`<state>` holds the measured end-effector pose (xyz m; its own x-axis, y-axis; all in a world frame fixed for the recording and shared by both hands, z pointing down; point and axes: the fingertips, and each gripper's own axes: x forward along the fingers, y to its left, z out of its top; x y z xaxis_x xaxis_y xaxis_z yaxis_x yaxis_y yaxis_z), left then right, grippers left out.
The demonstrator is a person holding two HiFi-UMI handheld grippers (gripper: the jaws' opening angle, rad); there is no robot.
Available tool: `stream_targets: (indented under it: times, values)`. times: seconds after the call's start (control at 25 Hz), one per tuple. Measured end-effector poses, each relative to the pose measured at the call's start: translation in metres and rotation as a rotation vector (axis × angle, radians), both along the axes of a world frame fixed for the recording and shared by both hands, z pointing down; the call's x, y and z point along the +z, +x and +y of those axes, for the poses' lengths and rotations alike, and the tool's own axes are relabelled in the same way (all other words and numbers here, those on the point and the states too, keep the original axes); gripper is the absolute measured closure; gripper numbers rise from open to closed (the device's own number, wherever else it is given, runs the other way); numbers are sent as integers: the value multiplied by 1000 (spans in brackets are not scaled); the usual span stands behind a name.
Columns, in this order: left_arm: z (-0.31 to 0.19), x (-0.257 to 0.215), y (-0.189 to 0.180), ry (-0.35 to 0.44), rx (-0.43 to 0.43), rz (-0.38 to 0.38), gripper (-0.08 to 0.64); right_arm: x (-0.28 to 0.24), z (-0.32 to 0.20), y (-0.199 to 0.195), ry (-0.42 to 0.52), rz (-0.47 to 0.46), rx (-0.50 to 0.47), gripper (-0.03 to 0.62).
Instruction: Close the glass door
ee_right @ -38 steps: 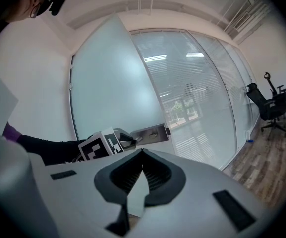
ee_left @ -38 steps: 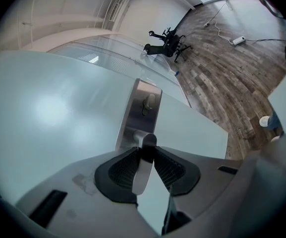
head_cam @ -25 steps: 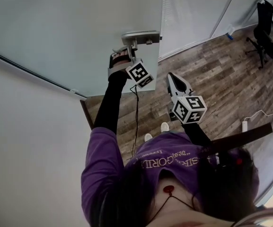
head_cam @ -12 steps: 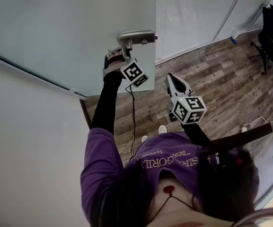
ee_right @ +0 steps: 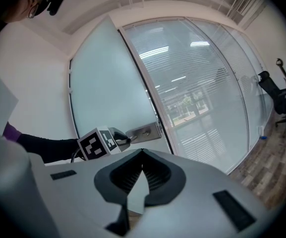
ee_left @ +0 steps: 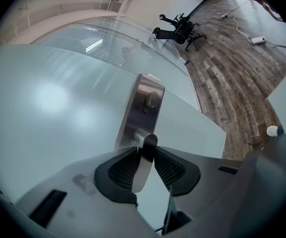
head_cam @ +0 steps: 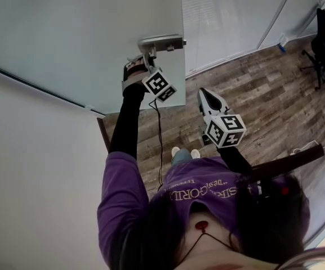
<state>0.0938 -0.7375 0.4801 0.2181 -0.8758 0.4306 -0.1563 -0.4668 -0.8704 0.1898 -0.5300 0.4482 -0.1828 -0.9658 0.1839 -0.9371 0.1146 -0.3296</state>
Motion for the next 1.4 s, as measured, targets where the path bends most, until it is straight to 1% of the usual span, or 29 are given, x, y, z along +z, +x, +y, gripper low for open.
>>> stream_targets:
  times: [0.16,0.28,0.4,0.44,0.56,0.72,0.92,1.0,1.08,1.16,1.24,1.36,1.4]
  values:
    - [-6,-6,3,-4,8,-5,453,-8,-10,0,2,2,5,607]
    - [-9,-2,3,6,17,-12,453,-9,-17,-3,5,6,13,606]
    - [-9,-4,6,-17,19,21,453,-15,-27,-9,13,12,13,607]
    - [-9,-4,6,-18,22,26,453,-16,-30,-11,16,12,12,606]
    - [-13,-1,7,-13,40,12,453,-17,-40,-19,18,18,8,606]
    - [-14,-8,15,-21,73,61,453,-17,-54,-27,17,21,6,606]
    - [-14,-7,16,-18,100,77,453,-12,-65,-33,19,25,28,606]
    - [-19,-7,14,-1,103,66,453,-10,-72,-38,17,29,33,606]
    - [-22,-3,12,9,101,29,453,-9,-75,-42,17,36,33,606]
    - [-25,-3,11,23,107,15,453,-9,-78,-45,16,43,35,606]
    - [-26,-4,13,21,122,34,453,-8,-83,-47,13,47,40,606]
    - [-25,-7,20,-12,139,97,453,-7,-87,-50,11,52,47,606]
    - [-25,-8,22,-12,142,104,453,-7,-87,-51,10,54,48,606]
